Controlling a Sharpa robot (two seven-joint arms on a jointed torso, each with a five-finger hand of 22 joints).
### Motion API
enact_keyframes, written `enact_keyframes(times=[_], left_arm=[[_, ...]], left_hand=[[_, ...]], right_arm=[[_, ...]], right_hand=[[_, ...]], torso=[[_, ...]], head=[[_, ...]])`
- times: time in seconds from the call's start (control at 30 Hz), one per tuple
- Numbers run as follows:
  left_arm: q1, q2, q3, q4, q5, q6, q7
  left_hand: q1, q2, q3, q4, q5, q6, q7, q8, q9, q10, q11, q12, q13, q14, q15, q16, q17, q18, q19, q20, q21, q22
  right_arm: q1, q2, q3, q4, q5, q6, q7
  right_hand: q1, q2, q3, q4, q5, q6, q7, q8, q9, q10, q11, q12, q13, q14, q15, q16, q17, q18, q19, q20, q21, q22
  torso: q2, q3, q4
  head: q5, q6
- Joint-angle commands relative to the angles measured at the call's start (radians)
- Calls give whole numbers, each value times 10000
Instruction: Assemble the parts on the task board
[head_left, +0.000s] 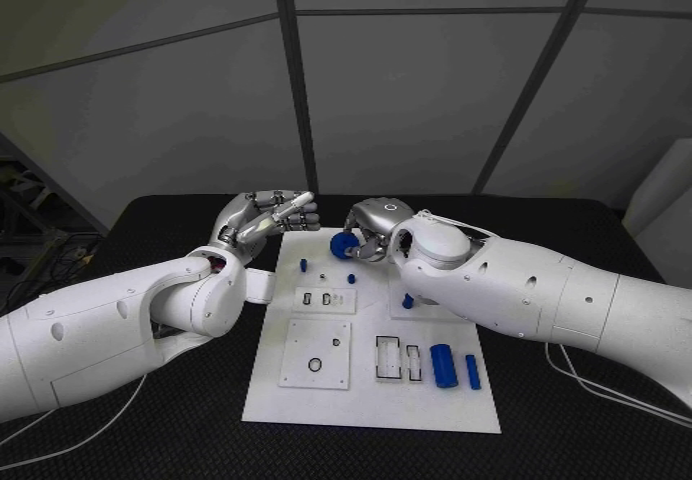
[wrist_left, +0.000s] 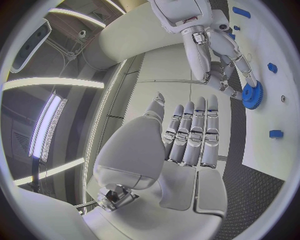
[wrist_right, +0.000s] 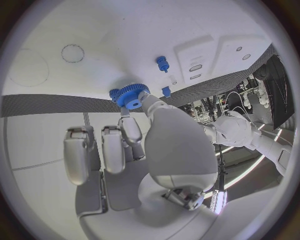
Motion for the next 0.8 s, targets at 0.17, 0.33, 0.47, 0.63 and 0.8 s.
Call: enact_keyframes(times=[0.17,0.33,0.47,0.63,0.8], left_arm=[[17,-3,9,9,3,76,17],[17,10,9,-3,3,88,6],[17,15,9,-14,3,89,-2],[18,17,9,-39,36,114,-21],[18,27,9,-85,175,133,-46]], left_hand=[[-39,49,-41,-3,-56,22,42,-51,-15,4,76,-54,-13,-34,4,-55,12,-61,4,41,44,-13],[-40,53,-52,-14,-59,24,41,-62,-15,7,76,-65,-12,-42,7,-74,13,-62,-4,44,39,-19],[-40,53,-52,-14,-59,24,41,-62,-15,7,76,-65,-12,-42,7,-74,13,-62,-4,44,39,-19],[-42,56,-54,-15,-60,25,42,-64,-15,8,76,-68,-12,-43,8,-78,14,-62,-5,44,38,-20],[-43,57,-55,-16,-60,25,42,-65,-15,8,76,-69,-12,-44,8,-80,14,-62,-5,45,38,-21]], right_arm=[[19,19,-17,-71,157,480,158],[19,18,-19,-81,203,508,177],[19,8,-20,-56,234,489,214],[18,0,-20,-6,251,450,229],[17,-18,-20,45,256,416,215]], right_hand=[[-149,-160,-163,98,-117,-195,21,-23,-64,-68,89,-106,-29,600,82,15,428,-152,1037,125,64,2630],[-203,-182,-197,146,-135,-242,29,-19,-84,-68,99,-100,-15,602,92,18,439,-152,1037,137,64,2630],[-218,-190,-208,159,-141,-254,32,-18,-89,-64,101,-91,-5,602,94,19,441,-152,1037,140,64,2630],[-238,-206,-227,178,-149,-269,35,-16,-97,-56,104,-77,9,602,97,20,443,-152,1037,144,64,2630],[-250,-203,-234,195,-154,-257,32,-3,-98,-28,104,-28,53,602,99,19,441,-152,1037,147,64,2630]], torso=[[5,8,-14],[-1,7,0],[4,8,-1],[-1,7,-7],[0,4,-13]], head=[[-2,-21],[-3,-61],[-18,-66],[8,-70],[-5,-56]])
